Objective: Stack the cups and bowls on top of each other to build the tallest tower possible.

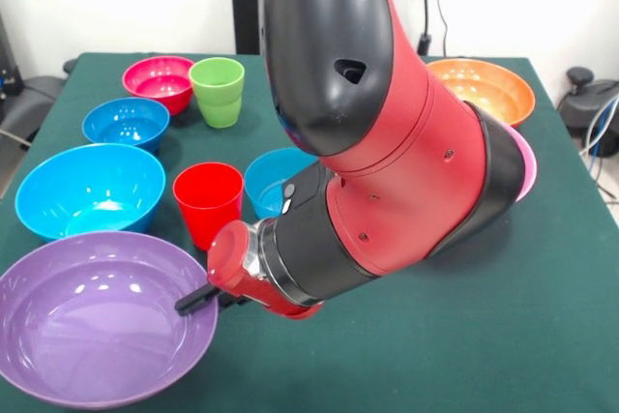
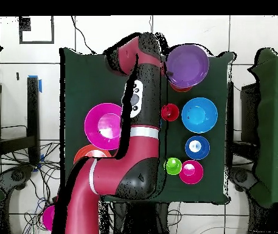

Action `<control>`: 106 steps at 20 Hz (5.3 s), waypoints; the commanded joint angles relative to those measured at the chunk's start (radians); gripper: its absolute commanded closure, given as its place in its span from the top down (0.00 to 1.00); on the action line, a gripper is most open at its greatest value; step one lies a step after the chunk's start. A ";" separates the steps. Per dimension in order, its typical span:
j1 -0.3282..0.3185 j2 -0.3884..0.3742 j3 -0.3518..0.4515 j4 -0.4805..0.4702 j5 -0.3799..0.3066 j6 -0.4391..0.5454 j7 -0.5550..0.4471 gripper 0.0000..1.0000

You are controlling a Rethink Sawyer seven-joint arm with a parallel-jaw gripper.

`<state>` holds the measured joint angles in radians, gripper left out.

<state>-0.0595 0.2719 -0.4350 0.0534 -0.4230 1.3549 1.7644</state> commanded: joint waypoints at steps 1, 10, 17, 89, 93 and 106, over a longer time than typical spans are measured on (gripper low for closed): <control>-0.004 -0.015 0.008 0.011 0.039 0.004 -0.271 0.00; -0.004 -0.008 -0.015 0.008 0.065 0.023 -0.270 0.00; -0.004 -0.006 -0.033 0.014 0.089 0.018 -0.257 0.00; 0.005 0.014 -0.118 0.019 0.175 -0.070 -0.208 0.00; 0.006 0.018 -0.124 0.008 0.176 -0.070 -0.205 0.00; 0.033 -0.042 -0.127 0.089 0.168 -0.092 -0.191 0.00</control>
<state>-0.0488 0.2926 -0.5941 0.0533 -0.2760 1.3260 1.7644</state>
